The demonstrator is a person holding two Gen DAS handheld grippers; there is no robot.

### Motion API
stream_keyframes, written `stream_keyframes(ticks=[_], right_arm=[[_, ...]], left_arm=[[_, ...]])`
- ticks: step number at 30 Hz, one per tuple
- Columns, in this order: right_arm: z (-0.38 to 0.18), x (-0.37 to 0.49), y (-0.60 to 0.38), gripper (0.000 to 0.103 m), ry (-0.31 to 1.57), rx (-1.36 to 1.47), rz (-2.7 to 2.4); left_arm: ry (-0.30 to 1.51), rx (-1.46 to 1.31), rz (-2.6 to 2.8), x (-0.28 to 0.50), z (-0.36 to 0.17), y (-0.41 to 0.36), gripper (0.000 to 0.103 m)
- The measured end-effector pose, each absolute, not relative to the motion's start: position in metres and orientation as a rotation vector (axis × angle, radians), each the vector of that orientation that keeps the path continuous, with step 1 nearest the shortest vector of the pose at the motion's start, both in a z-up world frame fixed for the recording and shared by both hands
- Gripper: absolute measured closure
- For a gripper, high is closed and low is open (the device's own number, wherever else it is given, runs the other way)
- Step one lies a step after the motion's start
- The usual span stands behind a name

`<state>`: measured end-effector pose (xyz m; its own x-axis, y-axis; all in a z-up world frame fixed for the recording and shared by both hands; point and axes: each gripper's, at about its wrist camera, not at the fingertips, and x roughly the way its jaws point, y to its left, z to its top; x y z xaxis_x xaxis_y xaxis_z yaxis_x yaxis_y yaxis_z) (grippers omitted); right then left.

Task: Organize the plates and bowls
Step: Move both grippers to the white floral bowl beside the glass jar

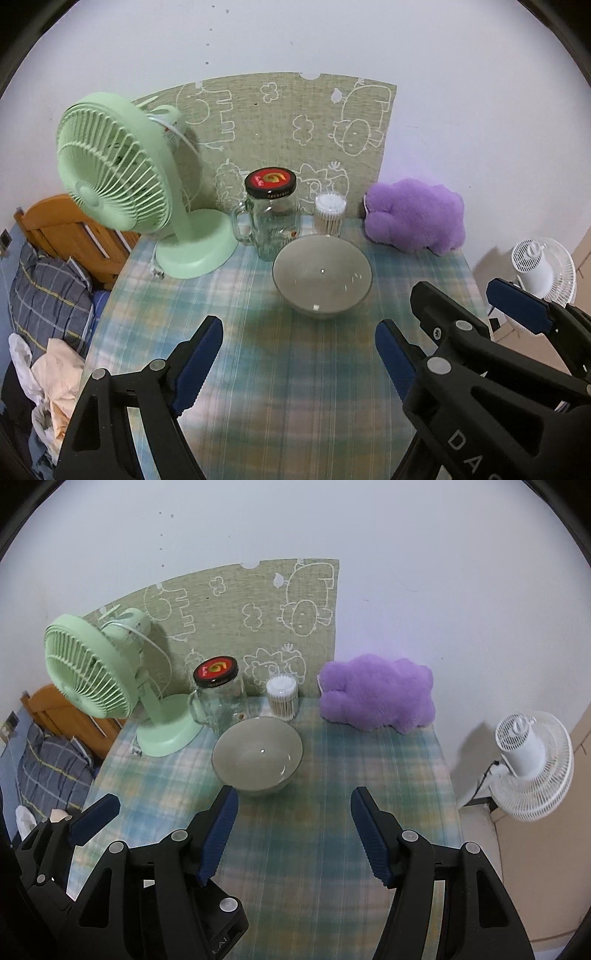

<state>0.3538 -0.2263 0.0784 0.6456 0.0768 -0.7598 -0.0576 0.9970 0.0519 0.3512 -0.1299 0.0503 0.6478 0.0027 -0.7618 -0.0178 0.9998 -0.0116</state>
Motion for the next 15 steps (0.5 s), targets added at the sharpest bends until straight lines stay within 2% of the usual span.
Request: stream_keyframes(ticks=[7,11,14,15], right_arm=[[0.064,0.395,-0.226,0.036,0.878,0.026,0.121],[0.049,0.421,-0.222,0.036,0.886,0.032,0.127],[0.037,0.439,-0.220,0.036,0.902,0.035,0.123],[0.031,0.445,-0.219,0.036,0.910,0.032,0.117]], left_arm=[[0.878,-0.014,0.018,0.389,0.035,-0.130,0.024],[0.892,-0.016,0.043,0.412,0.019,-0.125,0.030],[0.907,-0.025,0.046,0.426,0.007,-0.121,0.041],[0.912,-0.022,0.046,0.430,0.002,-0.121,0.041]])
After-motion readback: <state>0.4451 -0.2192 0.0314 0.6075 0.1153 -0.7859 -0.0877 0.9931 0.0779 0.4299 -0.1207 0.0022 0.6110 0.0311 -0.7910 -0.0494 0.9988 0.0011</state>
